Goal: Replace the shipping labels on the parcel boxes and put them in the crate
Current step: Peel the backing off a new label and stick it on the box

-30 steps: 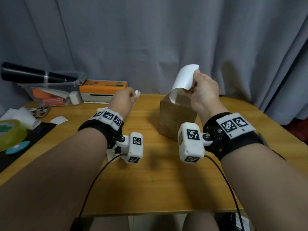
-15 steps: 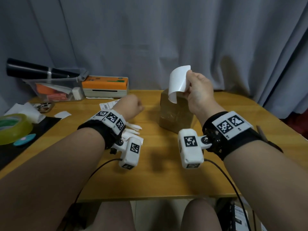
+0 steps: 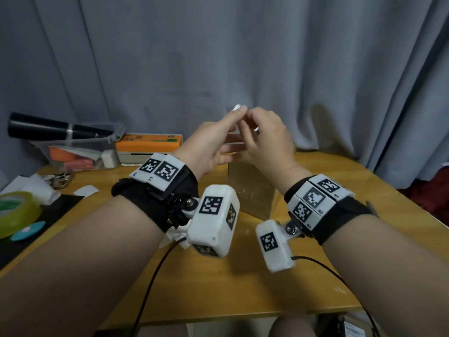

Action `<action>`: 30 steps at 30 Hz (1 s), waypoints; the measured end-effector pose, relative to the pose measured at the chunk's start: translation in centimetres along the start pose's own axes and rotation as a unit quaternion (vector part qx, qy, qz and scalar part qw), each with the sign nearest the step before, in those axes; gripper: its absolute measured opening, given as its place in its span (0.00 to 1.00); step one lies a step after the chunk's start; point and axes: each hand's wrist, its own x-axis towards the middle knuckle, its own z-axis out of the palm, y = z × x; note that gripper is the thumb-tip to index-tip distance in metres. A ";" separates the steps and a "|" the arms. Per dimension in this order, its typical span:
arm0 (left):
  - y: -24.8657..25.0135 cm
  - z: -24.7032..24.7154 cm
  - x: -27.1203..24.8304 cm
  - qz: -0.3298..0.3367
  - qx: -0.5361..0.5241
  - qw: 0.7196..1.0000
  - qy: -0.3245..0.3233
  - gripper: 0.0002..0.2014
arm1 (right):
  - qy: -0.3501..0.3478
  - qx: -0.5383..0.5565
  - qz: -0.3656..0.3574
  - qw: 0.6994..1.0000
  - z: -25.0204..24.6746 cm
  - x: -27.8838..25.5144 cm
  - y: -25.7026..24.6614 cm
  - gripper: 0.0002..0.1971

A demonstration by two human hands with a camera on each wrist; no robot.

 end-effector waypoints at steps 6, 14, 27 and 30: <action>0.3 0.2 0.2 0.014 -0.011 0.998 0.063 0.07 | -0.050 -0.063 -0.030 0.996 0.6 -0.3 -0.2 0.14; 0.3 -1.8 2.5 0.138 0.290 0.940 0.116 0.10 | -0.152 -0.054 -0.007 0.987 -2.0 1.6 2.2 0.18; 1.6 -0.6 7.6 0.221 0.386 0.893 0.072 0.26 | -0.079 0.173 0.378 0.906 -4.5 5.5 8.6 0.12; -1.8 -0.6 9.4 0.137 0.452 0.880 -0.051 0.25 | -0.050 0.312 0.576 0.754 -4.5 4.3 9.9 0.04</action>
